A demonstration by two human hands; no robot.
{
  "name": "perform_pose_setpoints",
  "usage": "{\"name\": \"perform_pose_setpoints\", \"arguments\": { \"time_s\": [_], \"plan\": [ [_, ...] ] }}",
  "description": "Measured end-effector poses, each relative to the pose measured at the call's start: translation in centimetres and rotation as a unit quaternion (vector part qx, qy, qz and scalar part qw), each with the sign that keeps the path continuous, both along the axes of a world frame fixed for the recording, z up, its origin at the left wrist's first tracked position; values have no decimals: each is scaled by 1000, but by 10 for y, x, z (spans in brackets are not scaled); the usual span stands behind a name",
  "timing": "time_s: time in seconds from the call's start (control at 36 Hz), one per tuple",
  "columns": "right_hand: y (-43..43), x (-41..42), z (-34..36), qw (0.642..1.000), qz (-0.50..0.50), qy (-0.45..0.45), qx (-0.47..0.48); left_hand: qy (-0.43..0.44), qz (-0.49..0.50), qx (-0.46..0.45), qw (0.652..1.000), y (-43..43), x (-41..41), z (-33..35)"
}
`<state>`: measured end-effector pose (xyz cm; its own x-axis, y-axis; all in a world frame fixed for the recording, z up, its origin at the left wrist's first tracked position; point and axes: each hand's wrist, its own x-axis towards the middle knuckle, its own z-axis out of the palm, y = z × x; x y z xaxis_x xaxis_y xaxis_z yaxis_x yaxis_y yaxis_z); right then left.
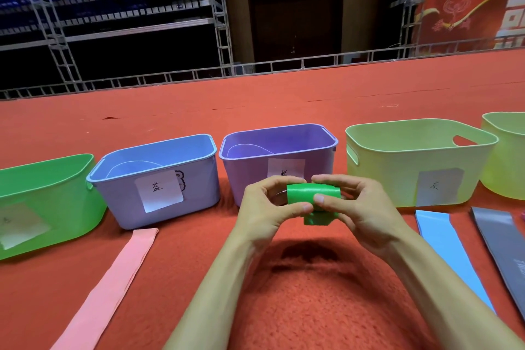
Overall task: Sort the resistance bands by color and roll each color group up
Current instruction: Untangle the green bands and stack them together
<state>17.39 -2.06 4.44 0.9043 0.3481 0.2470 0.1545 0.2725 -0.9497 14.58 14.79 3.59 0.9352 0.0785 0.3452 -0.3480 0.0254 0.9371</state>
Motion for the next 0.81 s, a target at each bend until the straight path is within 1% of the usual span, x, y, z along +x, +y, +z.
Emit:
{"name": "perform_pose_setpoints", "arguments": {
  "time_s": [0.14,0.39,0.72,0.81],
  "plan": [
    [2,0,-3,1000,-19,1,-6,-19,-7,4,1000,-2,-1,-1],
    [0,3,-5,1000,-17,-1,-9,-34,-11,20,999,-6,-2,-1],
    [-2,5,-6,997,-51,-50,-29,-2,-60,5,998,-9,-3,-4],
    [-3,5,-6,997,-53,-53,-26,23,-64,0,998,-10,-5,-2]
  ]
}}
